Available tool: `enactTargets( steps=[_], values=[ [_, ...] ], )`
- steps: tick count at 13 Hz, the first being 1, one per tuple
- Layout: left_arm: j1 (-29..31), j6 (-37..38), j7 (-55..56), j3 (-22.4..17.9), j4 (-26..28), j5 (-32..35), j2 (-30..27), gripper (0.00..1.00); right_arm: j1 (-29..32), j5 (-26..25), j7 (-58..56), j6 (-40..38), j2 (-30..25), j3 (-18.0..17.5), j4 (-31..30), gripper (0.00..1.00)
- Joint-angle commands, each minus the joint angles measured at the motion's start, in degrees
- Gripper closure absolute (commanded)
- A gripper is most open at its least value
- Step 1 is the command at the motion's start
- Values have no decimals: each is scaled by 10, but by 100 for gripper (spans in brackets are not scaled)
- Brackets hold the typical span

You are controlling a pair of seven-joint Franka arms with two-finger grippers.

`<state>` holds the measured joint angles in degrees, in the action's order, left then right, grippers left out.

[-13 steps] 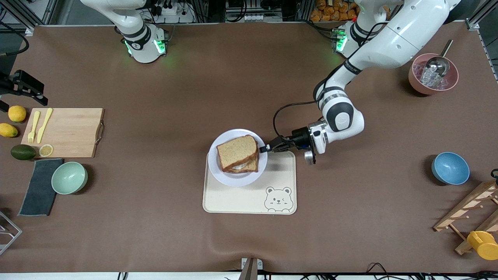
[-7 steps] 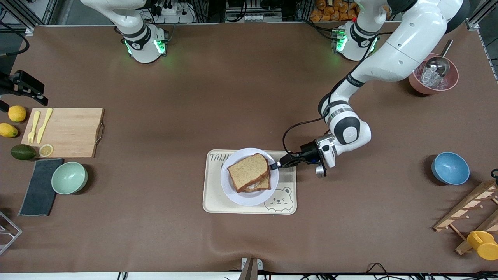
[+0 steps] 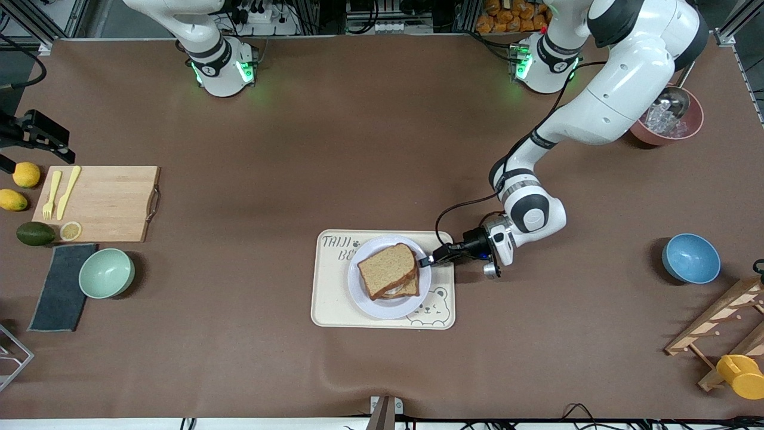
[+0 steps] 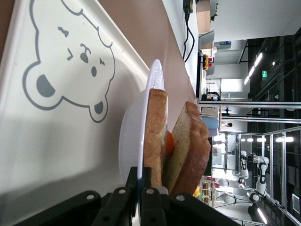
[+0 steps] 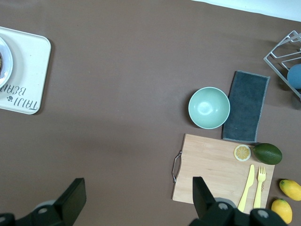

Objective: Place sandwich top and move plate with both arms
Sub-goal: 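Lower the plate onto the white tray with the left gripper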

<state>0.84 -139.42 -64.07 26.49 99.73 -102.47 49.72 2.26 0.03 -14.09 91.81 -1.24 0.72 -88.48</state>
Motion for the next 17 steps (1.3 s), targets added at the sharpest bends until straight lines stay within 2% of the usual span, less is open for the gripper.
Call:
enactTargets(
  steps=[1, 6, 7, 9, 10, 15, 17],
  values=[
    [-5, 2, 0, -14, -14, 24, 3, 100, -4, -12, 11, -3, -3, 0, -4, 0],
    [-10, 3, -1, -14, -14, 39, 16, 100, -4, -12, 11, -3, -3, -1, -4, 0],
    [-9, 3, -2, -14, -14, 39, 16, 76, -4, -12, 11, -3, -3, 0, -4, 0],
    [-4, 2, 1, -14, -14, 39, 15, 3, -3, -12, 11, -3, -2, 0, -4, 0],
    [-3, 2, 0, -14, -13, 39, 14, 0, -4, -12, 11, -3, 0, -1, -4, 0],
    [-6, 1, 32, -27, -12, 59, -2, 0, -3, -12, 11, -3, 1, -1, -4, 0],
    [-5, -4, 83, -29, -11, 96, -16, 0, -3, -12, 11, -4, 2, -1, -4, 0]
  ],
)
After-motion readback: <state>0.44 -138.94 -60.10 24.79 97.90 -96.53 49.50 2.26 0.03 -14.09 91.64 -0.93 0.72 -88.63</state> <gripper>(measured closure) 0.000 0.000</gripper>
